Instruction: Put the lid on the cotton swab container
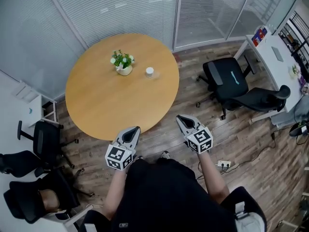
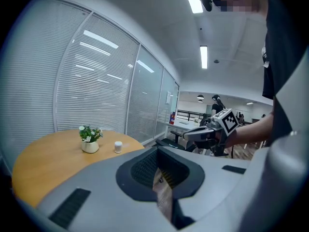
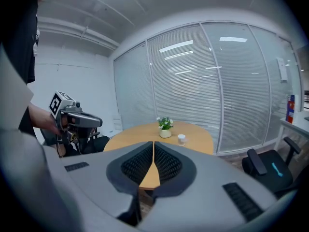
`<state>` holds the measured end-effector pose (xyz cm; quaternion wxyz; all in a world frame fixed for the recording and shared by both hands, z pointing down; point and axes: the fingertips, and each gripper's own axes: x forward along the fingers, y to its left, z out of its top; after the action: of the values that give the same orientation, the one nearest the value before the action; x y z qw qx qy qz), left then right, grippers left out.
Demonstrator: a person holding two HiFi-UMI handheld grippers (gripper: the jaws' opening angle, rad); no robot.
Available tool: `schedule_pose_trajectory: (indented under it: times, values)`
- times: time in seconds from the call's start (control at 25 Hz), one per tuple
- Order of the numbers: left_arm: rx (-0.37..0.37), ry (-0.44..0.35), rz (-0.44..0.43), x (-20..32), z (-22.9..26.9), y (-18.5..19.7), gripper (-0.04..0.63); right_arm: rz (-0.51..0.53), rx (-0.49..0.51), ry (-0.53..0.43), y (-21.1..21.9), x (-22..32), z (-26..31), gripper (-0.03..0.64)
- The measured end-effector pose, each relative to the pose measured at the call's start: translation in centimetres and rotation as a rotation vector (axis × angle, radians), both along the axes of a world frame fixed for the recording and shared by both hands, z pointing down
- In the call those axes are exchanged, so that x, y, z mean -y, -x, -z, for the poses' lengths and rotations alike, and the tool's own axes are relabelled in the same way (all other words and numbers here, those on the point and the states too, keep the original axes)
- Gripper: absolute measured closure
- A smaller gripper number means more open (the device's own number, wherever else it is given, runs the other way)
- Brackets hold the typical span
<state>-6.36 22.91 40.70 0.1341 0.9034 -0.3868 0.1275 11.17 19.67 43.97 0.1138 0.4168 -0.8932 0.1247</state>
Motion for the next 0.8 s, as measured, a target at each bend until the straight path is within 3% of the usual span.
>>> schedule_pose_trajectory:
  times: [0.8]
  values:
    - [-0.040,0.021,-0.085,5.4,-1.4,-3.3,0.589,-0.080,-0.034,0.037,-3.0,2.6,-1.3,0.609]
